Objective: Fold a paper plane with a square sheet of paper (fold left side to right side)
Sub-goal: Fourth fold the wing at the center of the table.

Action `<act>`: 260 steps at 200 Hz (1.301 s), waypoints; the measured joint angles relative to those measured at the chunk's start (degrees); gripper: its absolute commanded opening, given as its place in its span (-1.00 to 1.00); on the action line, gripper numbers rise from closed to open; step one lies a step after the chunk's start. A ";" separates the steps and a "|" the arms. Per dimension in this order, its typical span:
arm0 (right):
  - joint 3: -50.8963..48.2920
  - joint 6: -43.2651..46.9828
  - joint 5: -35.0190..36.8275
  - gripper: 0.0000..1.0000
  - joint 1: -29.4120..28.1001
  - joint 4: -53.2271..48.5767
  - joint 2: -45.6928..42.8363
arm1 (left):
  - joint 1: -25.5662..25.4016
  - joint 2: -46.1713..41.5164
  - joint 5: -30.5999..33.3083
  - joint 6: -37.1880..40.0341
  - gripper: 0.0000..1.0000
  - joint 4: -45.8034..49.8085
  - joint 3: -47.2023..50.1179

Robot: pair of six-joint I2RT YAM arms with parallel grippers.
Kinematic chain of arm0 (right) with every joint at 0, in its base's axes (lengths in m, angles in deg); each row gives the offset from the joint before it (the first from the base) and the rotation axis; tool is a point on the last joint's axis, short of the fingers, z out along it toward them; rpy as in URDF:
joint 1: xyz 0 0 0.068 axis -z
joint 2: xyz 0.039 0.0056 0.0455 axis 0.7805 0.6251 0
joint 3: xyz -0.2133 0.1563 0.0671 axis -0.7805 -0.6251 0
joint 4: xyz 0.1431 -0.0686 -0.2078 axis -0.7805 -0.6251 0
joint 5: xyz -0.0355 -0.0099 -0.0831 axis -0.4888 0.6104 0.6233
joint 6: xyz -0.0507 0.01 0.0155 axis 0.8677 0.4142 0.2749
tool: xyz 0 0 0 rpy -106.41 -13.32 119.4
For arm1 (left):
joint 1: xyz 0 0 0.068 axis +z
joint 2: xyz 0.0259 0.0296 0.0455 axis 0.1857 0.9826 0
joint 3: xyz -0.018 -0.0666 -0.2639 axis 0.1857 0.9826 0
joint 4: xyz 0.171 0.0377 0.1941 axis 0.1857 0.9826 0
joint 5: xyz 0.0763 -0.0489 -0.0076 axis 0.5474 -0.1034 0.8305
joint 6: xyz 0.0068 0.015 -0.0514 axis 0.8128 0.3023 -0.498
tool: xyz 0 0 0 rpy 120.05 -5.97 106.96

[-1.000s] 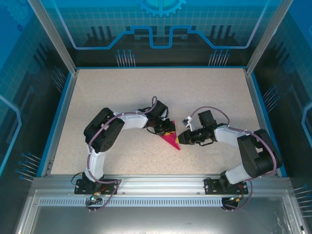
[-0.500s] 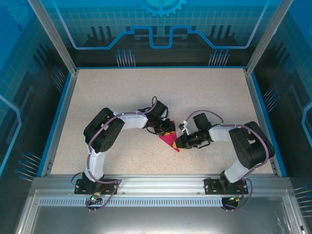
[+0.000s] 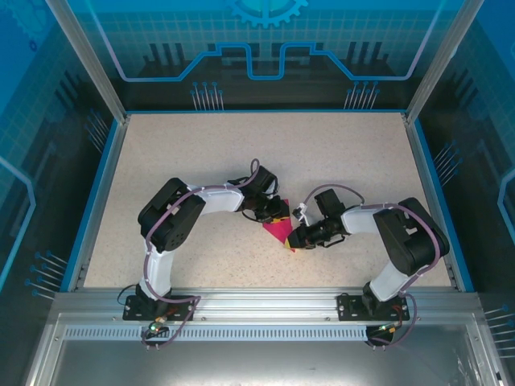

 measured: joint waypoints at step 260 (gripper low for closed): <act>3.39 -4.87 2.78 -1.00 1.20 3.67 2.19 | 0.00 -0.09 0.02 -0.04 -0.47 -0.39 0.22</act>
